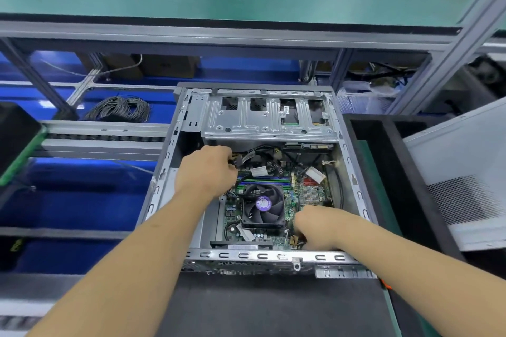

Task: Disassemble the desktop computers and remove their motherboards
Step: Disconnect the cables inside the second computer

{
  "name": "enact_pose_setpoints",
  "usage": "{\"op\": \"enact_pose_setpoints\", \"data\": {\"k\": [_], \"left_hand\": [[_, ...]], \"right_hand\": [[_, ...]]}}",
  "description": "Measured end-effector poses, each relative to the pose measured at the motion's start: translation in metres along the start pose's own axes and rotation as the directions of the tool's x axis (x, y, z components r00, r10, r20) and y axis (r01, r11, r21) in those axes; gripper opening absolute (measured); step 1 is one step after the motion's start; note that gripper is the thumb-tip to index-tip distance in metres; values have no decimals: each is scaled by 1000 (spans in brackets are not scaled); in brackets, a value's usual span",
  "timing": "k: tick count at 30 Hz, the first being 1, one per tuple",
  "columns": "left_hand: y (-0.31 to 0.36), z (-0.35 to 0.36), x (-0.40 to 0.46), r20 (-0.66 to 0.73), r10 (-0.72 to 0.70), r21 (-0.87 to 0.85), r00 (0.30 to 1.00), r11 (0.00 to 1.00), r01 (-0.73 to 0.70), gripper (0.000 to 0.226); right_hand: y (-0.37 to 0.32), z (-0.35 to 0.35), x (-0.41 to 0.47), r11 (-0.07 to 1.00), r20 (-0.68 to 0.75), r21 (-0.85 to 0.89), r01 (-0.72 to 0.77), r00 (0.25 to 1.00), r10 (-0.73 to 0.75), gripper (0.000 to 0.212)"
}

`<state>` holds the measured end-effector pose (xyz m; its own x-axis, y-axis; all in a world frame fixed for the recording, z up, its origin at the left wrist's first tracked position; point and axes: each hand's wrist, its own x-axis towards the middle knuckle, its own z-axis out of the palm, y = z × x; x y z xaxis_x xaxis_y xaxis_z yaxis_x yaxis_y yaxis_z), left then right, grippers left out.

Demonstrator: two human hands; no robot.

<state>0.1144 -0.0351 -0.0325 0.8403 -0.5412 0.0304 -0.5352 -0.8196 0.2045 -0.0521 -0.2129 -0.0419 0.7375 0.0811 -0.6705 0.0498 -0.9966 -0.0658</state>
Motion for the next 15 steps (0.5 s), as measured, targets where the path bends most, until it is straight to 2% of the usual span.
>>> {"op": "enact_pose_setpoints", "data": {"k": [5, 8, 15], "left_hand": [[0, 0, 0, 10, -3, -3, 1000, 1000, 3, 6], [0, 0, 1, 5, -6, 14, 1000, 1000, 6, 7], [-1, 2, 0, -4, 6, 23, 1000, 1000, -6, 8]], "right_hand": [[-4, 2, 9, 997, -58, 71, 39, 998, -35, 29], [-6, 2, 12, 996, -16, -65, 57, 998, -58, 11], [-17, -1, 16, 931, 132, -329, 160, 984, -122, 24]]}}
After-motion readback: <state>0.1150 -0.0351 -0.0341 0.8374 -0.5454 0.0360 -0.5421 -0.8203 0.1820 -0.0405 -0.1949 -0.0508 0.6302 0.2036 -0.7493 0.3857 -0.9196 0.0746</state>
